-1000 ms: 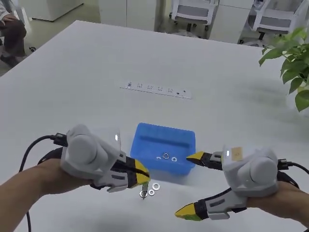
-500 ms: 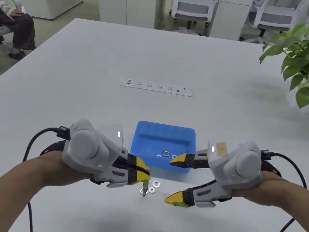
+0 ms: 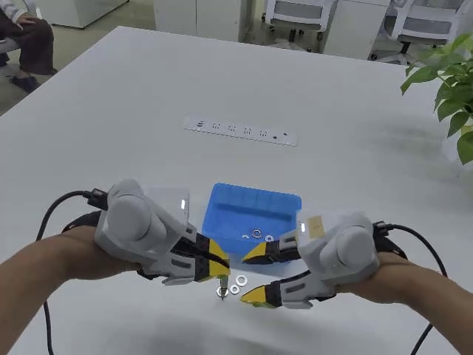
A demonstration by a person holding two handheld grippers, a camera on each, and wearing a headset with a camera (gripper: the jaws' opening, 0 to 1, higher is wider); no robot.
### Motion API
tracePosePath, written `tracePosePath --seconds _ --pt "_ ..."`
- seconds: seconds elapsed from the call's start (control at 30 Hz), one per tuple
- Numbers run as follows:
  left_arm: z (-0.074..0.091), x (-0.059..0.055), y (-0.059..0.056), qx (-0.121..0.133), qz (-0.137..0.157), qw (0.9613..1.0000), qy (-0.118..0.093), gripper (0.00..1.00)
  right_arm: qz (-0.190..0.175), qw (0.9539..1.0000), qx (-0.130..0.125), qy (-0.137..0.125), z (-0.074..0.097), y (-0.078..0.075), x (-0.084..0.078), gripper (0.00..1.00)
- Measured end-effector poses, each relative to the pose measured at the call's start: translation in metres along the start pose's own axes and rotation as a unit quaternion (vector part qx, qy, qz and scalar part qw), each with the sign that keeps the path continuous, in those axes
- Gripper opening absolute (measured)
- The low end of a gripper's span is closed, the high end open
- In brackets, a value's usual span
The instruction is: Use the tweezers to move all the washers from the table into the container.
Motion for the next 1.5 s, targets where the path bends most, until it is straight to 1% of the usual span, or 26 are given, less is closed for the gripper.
tracePosePath --seconds 0.1,0.37,0.5,0.63,0.73,0.9,1.03,1.37,1.5 --pt "0.0 0.0 0.0 -0.002 -0.004 1.0 0.002 0.06 0.003 1.0 0.008 0.003 -0.004 0.001 0.002 0.25" --pt "-0.001 0.002 -0.001 -0.006 -0.01 0.9999 0.004 0.06 0.013 0.9997 0.019 0.009 -0.014 0.0 0.005 0.19" --pt "-0.001 0.002 0.0 -0.007 -0.013 0.9999 0.006 0.06 0.012 0.9996 0.025 0.009 -0.019 0.0 0.007 0.14" --pt "-0.002 0.001 0.0 -0.009 -0.015 0.9998 0.007 0.06 0.013 0.9994 0.031 0.01 -0.023 0.002 0.008 0.12" --pt "-0.001 0.001 -0.001 -0.01 -0.015 0.9998 0.007 0.06 0.02 0.9992 0.03 0.015 -0.025 0.0 0.008 0.1" --pt "0.0 0.0 0.0 -0.008 -0.013 0.9998 0.01 0.06 0.032 0.9988 0.033 0.017 -0.025 0.0 0.008 0.09" --pt "-0.001 0.0 0.0 -0.008 -0.015 0.9998 0.013 0.06 0.027 0.9989 0.036 0.015 -0.026 0.0 0.007 0.09" --pt "-0.003 0.002 -0.001 -0.009 -0.02 0.9997 0.015 0.06 0.013 0.999 0.036 0.021 -0.025 0.0 0.006 0.07" --pt "-0.003 0.001 0.0 -0.007 -0.016 0.9997 0.016 0.06 0.011 0.9991 0.036 0.022 -0.025 0.0 0.006 0.07"
Point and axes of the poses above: the centre of the closed fingertips' face, and the gripper's own axes: z roughly backward along the fingers, y roughly to its left, x roughly out of its top, the point moved 4 cm from there along z, roughly backward along the fingers, and after that the axes turned 3 degrees about -z, right-handed, at the moved point
